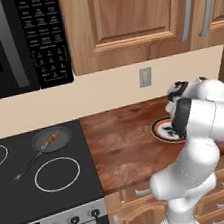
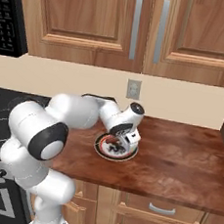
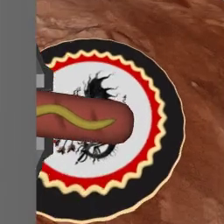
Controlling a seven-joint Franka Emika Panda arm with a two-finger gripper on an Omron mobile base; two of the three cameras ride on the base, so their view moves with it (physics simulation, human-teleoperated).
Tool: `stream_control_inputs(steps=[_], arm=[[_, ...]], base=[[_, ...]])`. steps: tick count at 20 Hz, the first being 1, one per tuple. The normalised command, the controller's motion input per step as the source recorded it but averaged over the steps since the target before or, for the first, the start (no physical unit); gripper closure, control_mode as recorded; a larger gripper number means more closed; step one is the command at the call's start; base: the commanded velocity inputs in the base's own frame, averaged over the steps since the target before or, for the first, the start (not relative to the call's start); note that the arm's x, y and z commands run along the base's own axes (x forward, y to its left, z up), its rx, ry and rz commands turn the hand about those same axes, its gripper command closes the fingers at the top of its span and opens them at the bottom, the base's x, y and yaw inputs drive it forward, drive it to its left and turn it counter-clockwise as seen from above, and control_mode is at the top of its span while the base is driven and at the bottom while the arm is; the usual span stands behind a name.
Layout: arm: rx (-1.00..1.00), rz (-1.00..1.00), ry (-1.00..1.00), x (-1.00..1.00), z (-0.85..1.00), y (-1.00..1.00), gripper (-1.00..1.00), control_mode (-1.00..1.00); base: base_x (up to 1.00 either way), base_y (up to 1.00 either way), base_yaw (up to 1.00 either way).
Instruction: Place the cold items (carrot and peach) from the fridge in one tupperware on the dining counter. Place the warm items (kebab skewer and hot dog) in the stove area in another tupperware.
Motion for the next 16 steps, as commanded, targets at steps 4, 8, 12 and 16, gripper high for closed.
stream_control_inputs(steps=[4, 8, 12, 16], arm=[[0.17, -0.11, -0.24, -0.97, 0.98, -0.03, 1.00, -1.00], [0.04, -0.14, -0.07, -1.00, 0.91, 0.24, 1.00, -1.00], [-0.15, -0.13, -0.01, -1.00, 0.61, 0.65, 1.00, -1.00], [-0.21, -0.23, 0.00, -1.00, 0.41, 0.75, 1.00, -1.00]], base=[[0.00, 0.00, 0.00], [0.00, 0.00, 0.00], [0.00, 0.00, 0.00], [0.00, 0.00, 0.00]])
